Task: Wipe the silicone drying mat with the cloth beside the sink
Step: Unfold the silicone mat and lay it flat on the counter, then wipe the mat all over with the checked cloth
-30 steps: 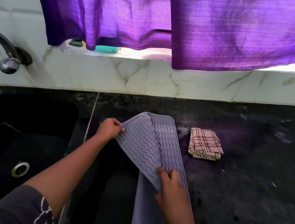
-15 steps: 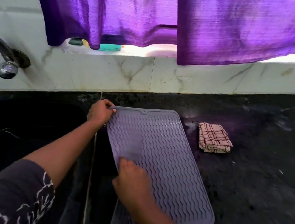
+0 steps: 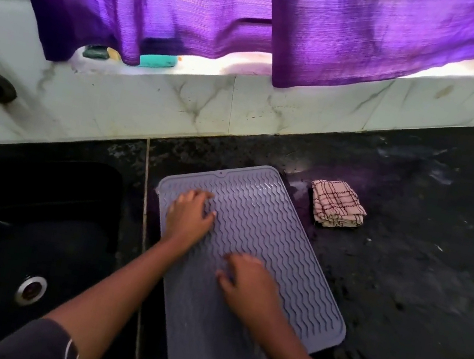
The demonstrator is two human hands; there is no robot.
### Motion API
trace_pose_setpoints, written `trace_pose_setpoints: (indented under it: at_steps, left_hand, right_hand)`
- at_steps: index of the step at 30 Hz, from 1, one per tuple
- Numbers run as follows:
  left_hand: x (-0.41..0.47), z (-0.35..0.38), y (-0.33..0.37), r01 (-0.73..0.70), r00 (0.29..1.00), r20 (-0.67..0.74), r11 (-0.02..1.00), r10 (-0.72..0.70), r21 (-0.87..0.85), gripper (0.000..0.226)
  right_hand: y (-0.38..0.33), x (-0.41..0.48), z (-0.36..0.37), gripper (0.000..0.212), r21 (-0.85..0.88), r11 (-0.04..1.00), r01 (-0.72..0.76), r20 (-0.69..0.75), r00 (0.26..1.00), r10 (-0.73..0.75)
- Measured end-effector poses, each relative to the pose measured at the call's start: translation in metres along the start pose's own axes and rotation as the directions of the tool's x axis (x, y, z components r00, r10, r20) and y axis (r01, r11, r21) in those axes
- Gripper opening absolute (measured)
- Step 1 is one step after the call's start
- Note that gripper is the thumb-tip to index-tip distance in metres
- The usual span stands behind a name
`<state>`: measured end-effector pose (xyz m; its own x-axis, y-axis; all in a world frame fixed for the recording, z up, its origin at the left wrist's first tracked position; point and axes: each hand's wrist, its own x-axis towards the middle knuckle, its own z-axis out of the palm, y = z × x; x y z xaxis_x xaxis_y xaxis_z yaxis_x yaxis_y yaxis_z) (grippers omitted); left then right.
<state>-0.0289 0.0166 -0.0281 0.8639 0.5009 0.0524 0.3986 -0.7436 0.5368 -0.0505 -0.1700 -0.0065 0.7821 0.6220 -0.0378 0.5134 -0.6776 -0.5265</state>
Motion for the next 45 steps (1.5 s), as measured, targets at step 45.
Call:
trace_pose_setpoints:
  at_steps: [45]
  left_hand:
    - [0.065,0.081,0.034,0.137,0.991,-0.060,0.928,-0.123,0.347,0.064]
  right_hand:
    - [0.101,0.174,-0.042,0.058,-0.383,0.900,0.208,0.103,0.978,-0.183]
